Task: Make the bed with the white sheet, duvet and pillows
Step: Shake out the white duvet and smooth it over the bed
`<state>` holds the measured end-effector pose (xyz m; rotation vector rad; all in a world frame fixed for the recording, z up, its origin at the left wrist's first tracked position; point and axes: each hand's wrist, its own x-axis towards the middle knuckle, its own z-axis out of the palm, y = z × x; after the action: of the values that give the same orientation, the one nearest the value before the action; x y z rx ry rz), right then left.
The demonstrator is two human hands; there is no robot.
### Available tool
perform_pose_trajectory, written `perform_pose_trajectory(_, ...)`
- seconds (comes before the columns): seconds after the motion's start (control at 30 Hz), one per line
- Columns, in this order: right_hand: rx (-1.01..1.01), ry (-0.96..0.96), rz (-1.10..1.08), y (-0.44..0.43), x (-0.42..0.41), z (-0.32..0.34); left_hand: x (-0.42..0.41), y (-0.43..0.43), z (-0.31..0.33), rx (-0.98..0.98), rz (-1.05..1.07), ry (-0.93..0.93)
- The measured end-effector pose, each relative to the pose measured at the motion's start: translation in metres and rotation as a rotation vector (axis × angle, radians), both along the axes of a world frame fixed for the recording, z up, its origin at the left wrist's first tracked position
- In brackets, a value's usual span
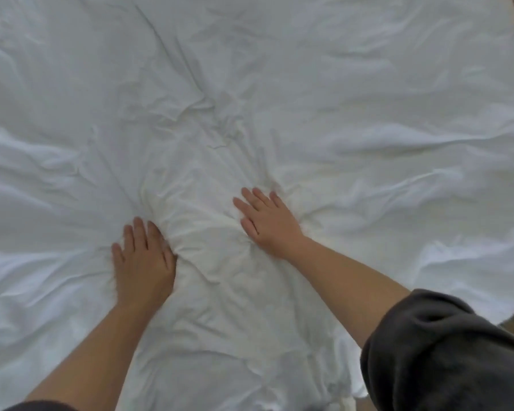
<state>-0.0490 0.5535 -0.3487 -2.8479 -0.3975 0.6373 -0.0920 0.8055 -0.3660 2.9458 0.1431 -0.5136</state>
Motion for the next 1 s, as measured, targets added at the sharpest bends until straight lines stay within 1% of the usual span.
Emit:
perform_pose_trajectory(0.07, -0.055, 0.090, -0.007, -0.024, -0.041, 0.022, -0.039, -0.021, 0.026, -0.045, -0.028, 0.061)
perform_pose_trajectory(0.13, -0.102, 0.196, -0.073, -0.049, -0.078, 0.051, -0.070, -0.046, 0.062, -0.067, -0.034, 0.194)
perform_pose_trajectory(0.2, -0.118, 0.293, -0.207, -0.076, -0.114, 0.088, -0.097, -0.072, 0.101, -0.076, -0.083, 0.324)
perform_pose_trajectory(0.27, -0.123, 0.345, -0.353, -0.105, -0.147, 0.129, -0.115, -0.101, 0.144, -0.093, -0.164, 0.393)
perform_pose_trajectory(0.33, -0.119, 0.379, -0.470, -0.134, -0.175, 0.166, -0.125, -0.129, 0.184, -0.158, -0.253, 0.437)
perform_pose_trajectory(0.43, -0.158, 0.418, -0.538, -0.182, -0.206, 0.201, -0.127, -0.177, 0.222, -0.215, -0.369, 0.401)
perform_pose_trajectory(0.53, -0.180, 0.415, -0.537, -0.230, -0.228, 0.218, -0.123, -0.234, 0.249, -0.183, -0.388, 0.399)
perform_pose_trajectory(0.67, -0.188, 0.442, -0.446, -0.303, -0.241, 0.235, -0.127, -0.311, 0.271, -0.176, -0.355, 0.428)
perform_pose_trajectory(0.8, -0.215, 0.438, -0.379, -0.381, -0.240, 0.250, -0.121, -0.382, 0.284, -0.225, -0.292, 0.427)
perform_pose_trajectory(0.9, -0.225, 0.443, -0.429, -0.430, -0.232, 0.261, -0.111, -0.425, 0.294, -0.268, -0.249, 0.439)
perform_pose_trajectory(1.0, -0.198, 0.471, -0.536, -0.468, -0.219, 0.271, -0.099, -0.464, 0.301, -0.294, -0.258, 0.461)
